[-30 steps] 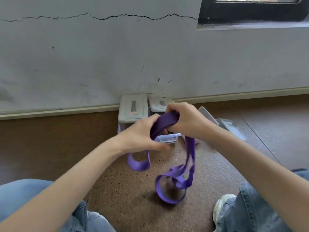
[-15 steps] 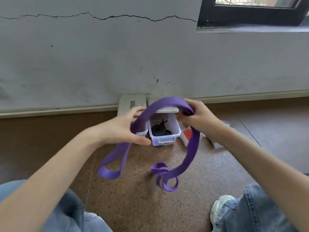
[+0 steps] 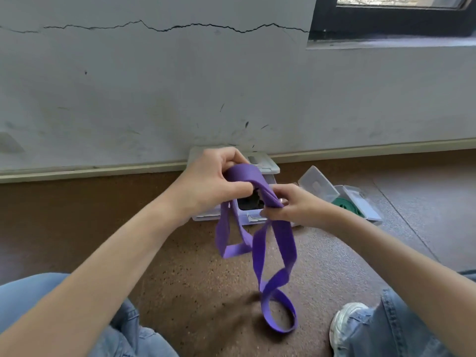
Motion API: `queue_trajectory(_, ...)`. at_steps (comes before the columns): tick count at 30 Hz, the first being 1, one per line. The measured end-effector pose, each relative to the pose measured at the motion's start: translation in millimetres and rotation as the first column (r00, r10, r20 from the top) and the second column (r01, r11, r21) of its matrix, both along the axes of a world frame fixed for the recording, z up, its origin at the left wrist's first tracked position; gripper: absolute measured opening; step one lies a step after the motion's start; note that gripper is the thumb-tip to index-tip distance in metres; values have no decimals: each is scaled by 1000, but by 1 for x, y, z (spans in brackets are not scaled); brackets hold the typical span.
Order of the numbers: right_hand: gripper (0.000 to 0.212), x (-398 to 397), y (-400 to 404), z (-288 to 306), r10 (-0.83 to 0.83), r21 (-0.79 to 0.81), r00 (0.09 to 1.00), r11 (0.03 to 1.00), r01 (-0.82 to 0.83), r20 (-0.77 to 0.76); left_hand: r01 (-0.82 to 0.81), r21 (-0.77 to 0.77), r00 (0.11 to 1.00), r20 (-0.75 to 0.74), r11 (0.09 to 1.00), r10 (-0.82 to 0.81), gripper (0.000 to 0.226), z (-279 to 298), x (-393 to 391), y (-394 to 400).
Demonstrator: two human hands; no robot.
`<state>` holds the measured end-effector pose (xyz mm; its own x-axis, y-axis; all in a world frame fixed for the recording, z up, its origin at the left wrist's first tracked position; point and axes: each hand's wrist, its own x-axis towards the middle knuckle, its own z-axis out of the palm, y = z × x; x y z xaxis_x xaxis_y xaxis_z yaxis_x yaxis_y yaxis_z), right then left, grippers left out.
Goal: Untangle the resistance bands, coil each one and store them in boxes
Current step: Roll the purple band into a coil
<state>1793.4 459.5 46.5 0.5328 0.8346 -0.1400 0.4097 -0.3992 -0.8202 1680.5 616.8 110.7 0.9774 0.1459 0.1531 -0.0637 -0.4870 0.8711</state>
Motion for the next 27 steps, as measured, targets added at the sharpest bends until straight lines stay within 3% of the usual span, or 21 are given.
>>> queue_trajectory(4,18,-5,3,-12,-60,38,989,998,56,132,-20,-130,1000,0,991,20,22,8,-3,10)
queue_trajectory(5,24,-5,4,-11,-56,48,987,998,50,152,-39,-149,999,11,988,41,22,9,-3,12)
queue_trajectory(7,34,-4,3,-4,-44,68,997,997,39,69,-86,-142,995,37,986,92,22,12,-2,17)
queue_trajectory(9,27,-2,0,3,-20,97,998,995,27,-67,-123,-133,990,45,983,130,21,14,-2,22)
queue_trajectory(15,20,-24,9,-12,105,-82,994,991,-102,33,-33,-262,998,48,965,47,23,12,-1,15)
queue_trajectory(17,8,-24,10,-17,68,-132,994,990,-57,82,-36,-258,997,61,966,53,24,13,-1,20)
queue_trajectory(19,11,-15,5,-12,-134,-111,990,984,137,35,-109,-186,992,48,977,120,23,10,-1,34)
queue_trajectory(21,21,-7,0,0,-319,43,927,942,334,-198,-125,76,988,-78,989,131,19,4,-3,49)
queue_trajectory(22,23,-6,1,8,-325,129,901,919,373,-287,-52,181,978,-188,982,86,27,-2,-4,51)
queue_trajectory(23,21,-7,3,14,-301,192,911,912,361,-282,57,217,958,-286,974,8,41,-10,-4,48)
queue_trajectory(25,9,-12,10,20,-235,156,968,963,220,86,235,182,918,-363,955,-157,68,-24,1,29)
queue_trajectory(27,12,-17,16,21,-85,13,888,996,89,451,255,190,927,-327,948,-183,59,-36,8,5)
